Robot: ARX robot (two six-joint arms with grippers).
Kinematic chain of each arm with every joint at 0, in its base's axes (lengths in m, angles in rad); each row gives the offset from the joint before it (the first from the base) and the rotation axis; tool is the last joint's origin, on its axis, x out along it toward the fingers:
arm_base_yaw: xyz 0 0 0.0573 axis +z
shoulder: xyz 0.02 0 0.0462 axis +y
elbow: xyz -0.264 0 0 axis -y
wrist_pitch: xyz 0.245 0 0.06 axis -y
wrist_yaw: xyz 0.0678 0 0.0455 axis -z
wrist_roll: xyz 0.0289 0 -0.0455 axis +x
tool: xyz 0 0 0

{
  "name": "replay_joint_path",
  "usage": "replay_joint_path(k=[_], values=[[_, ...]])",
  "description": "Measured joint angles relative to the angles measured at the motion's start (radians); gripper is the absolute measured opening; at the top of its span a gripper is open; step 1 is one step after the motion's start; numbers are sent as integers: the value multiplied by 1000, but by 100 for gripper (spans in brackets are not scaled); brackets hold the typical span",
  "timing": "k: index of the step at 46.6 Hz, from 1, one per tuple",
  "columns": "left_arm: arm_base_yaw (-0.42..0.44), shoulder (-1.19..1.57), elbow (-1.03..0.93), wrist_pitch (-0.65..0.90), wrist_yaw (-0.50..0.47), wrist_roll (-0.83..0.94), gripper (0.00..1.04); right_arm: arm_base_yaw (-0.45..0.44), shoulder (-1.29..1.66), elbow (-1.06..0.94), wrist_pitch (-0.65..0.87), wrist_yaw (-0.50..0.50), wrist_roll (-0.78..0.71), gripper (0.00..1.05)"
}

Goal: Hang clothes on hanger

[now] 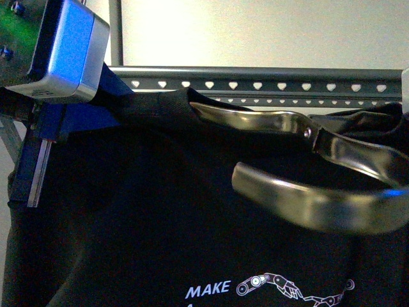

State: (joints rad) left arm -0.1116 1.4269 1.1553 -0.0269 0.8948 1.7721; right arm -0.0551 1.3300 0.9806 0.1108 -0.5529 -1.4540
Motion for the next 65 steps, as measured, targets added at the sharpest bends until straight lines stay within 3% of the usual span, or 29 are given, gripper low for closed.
replay_joint_path(k=[4, 15, 23, 24, 28, 33, 37, 38, 43, 48, 50, 53, 59, 65], values=[[0, 0, 0, 0, 1, -21, 7, -6, 5, -10, 25, -7, 19, 9], [-1, 0, 0, 3, 6, 3, 51, -70, 50, -74, 38, 10, 72, 8], [-1, -1, 0, 6, 1, 5, 85, -144, 100, -84, -40, 56, 79, 8], [-7, -7, -11, 27, -28, -43, 88, -148, 103, -83, -50, 66, 85, 8], [-12, -21, -64, 238, -306, -375, 100, -162, 122, -61, -115, 105, 146, 8], [2, -21, -48, 338, -542, -858, 98, -162, 133, -23, -206, 143, 251, 8], [44, -21, 14, 273, -764, -1330, 98, -151, 137, 39, -336, 189, 410, 8], [62, -21, 35, 228, -828, -1530, 98, -148, 137, 56, -371, 189, 475, 8], [105, -18, 68, 99, -909, -1910, 98, -129, 137, 95, -435, 161, 659, 8], [138, -13, 76, 15, -859, -2238, 98, -95, 137, 155, -448, 122, 908, 8], [131, -24, 41, 89, -889, -2247, 93, -83, 137, 189, -448, 109, 1009, 8], [121, -88, -78, 250, -893, -2108, 80, -71, 140, 256, -443, 79, 1167, 4], [111, -235, -274, 369, -892, -1901, 61, -67, 168, 374, -458, 90, 1405, 4], [109, -331, -439, 453, -893, -1822, 41, -68, 224, 491, -470, 111, 1608, 4]])
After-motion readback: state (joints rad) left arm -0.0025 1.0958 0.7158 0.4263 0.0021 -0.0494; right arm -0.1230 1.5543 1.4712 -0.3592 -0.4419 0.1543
